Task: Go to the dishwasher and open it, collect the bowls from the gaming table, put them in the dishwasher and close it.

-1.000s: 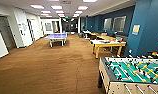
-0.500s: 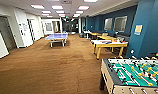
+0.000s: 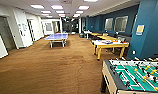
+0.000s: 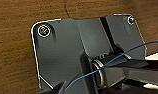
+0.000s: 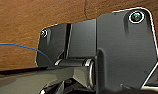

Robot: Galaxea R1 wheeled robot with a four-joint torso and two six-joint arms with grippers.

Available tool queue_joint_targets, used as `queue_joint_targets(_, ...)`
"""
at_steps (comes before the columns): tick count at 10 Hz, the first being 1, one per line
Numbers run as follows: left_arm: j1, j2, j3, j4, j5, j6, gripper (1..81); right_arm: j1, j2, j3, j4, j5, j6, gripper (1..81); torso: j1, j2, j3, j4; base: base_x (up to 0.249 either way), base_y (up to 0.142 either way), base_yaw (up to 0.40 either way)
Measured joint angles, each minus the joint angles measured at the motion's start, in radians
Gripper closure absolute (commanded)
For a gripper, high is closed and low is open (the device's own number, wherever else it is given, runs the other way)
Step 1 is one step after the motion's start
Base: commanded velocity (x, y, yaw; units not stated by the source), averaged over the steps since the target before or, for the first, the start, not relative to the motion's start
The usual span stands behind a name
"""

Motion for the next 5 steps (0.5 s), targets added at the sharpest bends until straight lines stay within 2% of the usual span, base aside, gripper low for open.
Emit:
queue_joint_targets(4,0.000,0.005,0.000,0.000,-0.003,0.001,1.0,-0.003,0.000,0.000,0.001,0.004,0.000,1.0,0.000,0.000,0.000,0.000,0.137,0.000,0.000)
queue_joint_targets(5,0.000,0.009,0.000,0.000,-0.006,0.001,1.0,-0.010,0.001,0.000,0.002,0.023,0.000,1.0,0.000,0.000,0.000,0.000,0.137,0.000,0.000)
